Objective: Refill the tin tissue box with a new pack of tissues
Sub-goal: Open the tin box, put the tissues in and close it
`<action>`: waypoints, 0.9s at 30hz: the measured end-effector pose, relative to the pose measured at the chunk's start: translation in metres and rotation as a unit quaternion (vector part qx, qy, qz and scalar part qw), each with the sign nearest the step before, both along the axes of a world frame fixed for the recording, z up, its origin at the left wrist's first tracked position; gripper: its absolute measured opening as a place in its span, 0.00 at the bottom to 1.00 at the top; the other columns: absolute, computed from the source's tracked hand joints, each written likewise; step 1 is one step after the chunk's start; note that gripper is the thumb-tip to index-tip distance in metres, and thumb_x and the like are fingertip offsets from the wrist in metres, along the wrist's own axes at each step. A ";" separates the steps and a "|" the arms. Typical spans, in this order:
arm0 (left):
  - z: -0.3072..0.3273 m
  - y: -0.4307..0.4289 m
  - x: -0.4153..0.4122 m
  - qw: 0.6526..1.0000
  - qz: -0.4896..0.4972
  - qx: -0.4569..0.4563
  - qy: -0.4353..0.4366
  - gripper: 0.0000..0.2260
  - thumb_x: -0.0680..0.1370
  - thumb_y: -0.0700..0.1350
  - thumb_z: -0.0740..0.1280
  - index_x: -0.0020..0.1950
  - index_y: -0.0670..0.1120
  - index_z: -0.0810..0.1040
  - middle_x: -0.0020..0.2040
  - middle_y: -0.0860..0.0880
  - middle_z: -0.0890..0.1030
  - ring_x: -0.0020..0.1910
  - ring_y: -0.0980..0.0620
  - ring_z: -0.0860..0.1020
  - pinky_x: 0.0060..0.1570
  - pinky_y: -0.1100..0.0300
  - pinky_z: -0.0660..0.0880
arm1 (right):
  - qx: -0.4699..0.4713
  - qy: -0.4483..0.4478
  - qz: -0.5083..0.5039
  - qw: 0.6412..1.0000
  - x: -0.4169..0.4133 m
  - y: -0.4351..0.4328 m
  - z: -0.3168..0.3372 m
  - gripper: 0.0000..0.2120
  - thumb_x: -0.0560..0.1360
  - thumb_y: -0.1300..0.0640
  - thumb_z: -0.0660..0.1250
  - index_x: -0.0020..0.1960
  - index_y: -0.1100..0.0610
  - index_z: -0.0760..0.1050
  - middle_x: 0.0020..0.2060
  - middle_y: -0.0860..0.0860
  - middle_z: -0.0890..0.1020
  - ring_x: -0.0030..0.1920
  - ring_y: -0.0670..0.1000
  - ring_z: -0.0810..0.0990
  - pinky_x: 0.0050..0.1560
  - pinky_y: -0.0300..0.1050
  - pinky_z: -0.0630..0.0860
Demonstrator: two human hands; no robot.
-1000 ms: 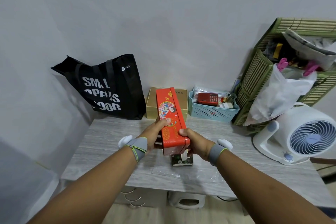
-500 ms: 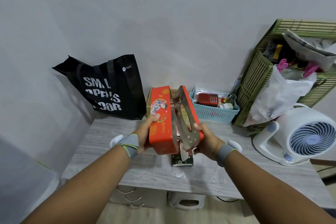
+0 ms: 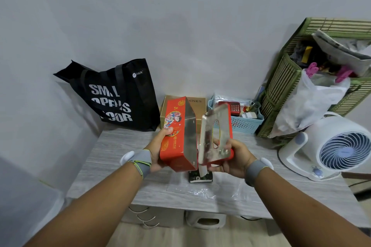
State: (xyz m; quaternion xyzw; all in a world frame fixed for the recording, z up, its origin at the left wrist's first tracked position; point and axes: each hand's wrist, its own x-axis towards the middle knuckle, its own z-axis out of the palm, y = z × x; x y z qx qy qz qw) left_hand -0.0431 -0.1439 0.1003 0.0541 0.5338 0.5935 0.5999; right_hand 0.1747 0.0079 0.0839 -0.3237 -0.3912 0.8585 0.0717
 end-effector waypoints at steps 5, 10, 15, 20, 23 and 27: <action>-0.020 -0.003 -0.013 0.999 0.028 -0.012 -0.026 0.20 0.71 0.59 0.69 0.57 0.47 0.78 0.40 0.46 0.85 0.38 0.47 0.82 0.45 0.53 0.76 | 0.026 -0.122 -0.157 0.980 0.012 0.010 -0.010 0.36 0.55 0.66 0.57 0.64 0.64 0.73 0.49 0.63 0.78 0.47 0.64 0.78 0.42 0.58 0.82; -0.038 -0.003 -0.021 0.998 0.042 -0.028 -0.047 0.28 0.66 0.58 0.73 0.63 0.47 0.78 0.53 0.44 0.83 0.53 0.42 0.80 0.65 0.45 0.69 | 0.080 -0.223 -0.223 0.946 0.031 0.028 -0.034 0.21 0.67 0.74 0.51 0.52 0.61 0.75 0.44 0.61 0.77 0.43 0.62 0.77 0.42 0.57 0.82; -0.050 0.000 -0.024 0.995 0.071 -0.050 -0.048 0.33 0.65 0.55 0.75 0.67 0.45 0.76 0.63 0.41 0.79 0.64 0.40 0.75 0.69 0.40 0.65 | 0.139 -0.341 -0.198 0.908 0.050 0.039 -0.077 0.23 0.67 0.75 0.54 0.58 0.61 0.75 0.44 0.63 0.79 0.42 0.62 0.77 0.45 0.57 0.79; -0.066 0.005 -0.023 0.990 0.108 -0.065 -0.060 0.33 0.64 0.53 0.77 0.66 0.41 0.76 0.62 0.38 0.80 0.65 0.38 0.75 0.69 0.40 0.66 | 0.168 -0.401 -0.155 0.887 0.059 0.040 -0.104 0.20 0.66 0.75 0.56 0.54 0.64 0.76 0.39 0.62 0.79 0.38 0.60 0.77 0.36 0.47 0.73; -0.084 0.015 -0.020 0.986 0.148 -0.059 -0.053 0.36 0.60 0.51 0.79 0.66 0.39 0.75 0.60 0.37 0.80 0.62 0.37 0.76 0.69 0.39 0.66 | 0.163 -0.416 -0.128 0.886 0.062 0.044 -0.126 0.20 0.67 0.72 0.57 0.56 0.62 0.77 0.44 0.62 0.82 0.43 0.62 0.80 0.42 0.50 0.78; -0.093 0.012 -0.023 0.987 0.128 -0.044 -0.083 0.36 0.65 0.50 0.77 0.70 0.40 0.72 0.62 0.38 0.77 0.62 0.38 0.73 0.71 0.38 0.62 | 0.209 -0.480 -0.101 0.846 0.059 0.043 -0.144 0.21 0.66 0.67 0.64 0.59 0.60 0.77 0.49 0.59 0.83 0.47 0.61 0.82 0.49 0.54 0.82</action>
